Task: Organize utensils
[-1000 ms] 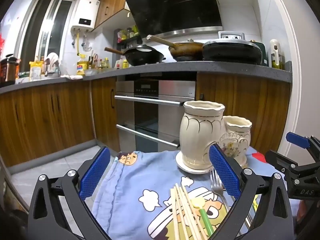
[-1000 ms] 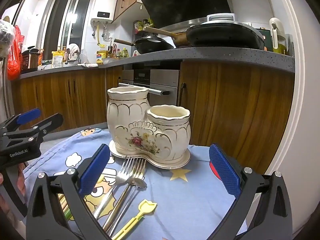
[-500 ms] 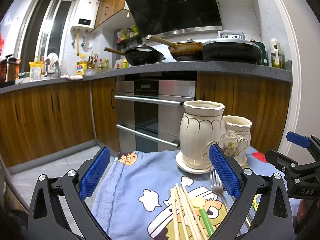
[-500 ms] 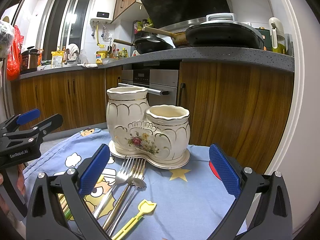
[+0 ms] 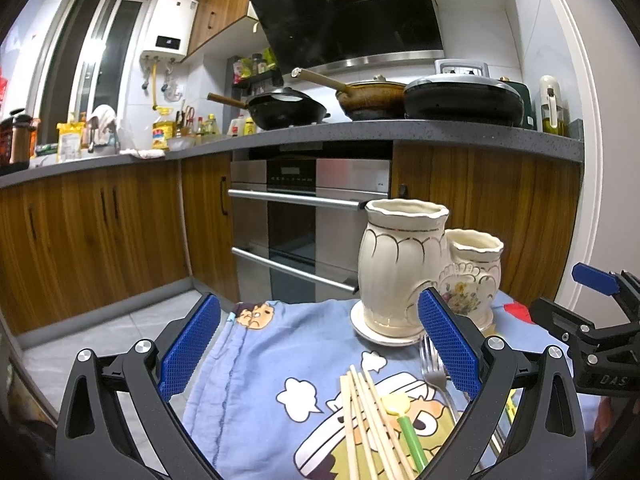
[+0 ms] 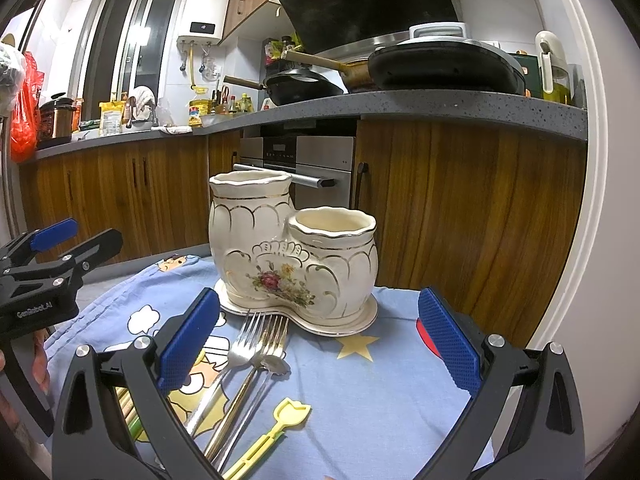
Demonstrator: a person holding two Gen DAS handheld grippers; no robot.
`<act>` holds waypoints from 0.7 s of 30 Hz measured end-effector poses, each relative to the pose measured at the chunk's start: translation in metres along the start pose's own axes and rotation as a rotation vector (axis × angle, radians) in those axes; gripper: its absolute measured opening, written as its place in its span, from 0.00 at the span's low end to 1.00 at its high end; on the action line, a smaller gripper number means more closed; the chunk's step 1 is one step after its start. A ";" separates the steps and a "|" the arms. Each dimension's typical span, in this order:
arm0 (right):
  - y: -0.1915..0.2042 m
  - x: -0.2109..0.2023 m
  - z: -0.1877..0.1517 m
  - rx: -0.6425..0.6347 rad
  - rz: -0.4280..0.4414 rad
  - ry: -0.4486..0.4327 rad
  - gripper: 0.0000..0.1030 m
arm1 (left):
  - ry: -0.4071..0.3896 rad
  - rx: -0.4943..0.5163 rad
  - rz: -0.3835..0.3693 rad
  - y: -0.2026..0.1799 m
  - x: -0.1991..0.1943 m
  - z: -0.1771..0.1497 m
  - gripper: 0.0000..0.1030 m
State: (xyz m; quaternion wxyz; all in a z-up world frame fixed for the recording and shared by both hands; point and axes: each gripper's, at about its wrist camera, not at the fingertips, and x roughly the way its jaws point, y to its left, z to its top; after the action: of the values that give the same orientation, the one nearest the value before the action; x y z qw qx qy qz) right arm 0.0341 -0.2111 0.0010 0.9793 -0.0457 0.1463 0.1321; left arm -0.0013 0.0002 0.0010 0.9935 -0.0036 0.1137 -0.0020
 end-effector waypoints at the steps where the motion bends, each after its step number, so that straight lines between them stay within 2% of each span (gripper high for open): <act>1: -0.001 0.000 0.000 0.001 -0.001 0.000 0.95 | 0.002 0.001 -0.002 -0.002 0.003 -0.003 0.95; 21: -0.001 0.000 0.001 0.002 -0.002 0.001 0.95 | 0.007 0.005 -0.011 -0.005 0.009 -0.006 0.95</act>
State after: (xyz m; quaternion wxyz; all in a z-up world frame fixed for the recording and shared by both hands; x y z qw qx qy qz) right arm 0.0349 -0.2120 0.0016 0.9794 -0.0448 0.1468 0.1311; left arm 0.0057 -0.0049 -0.0067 0.9931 -0.0019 0.1170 -0.0078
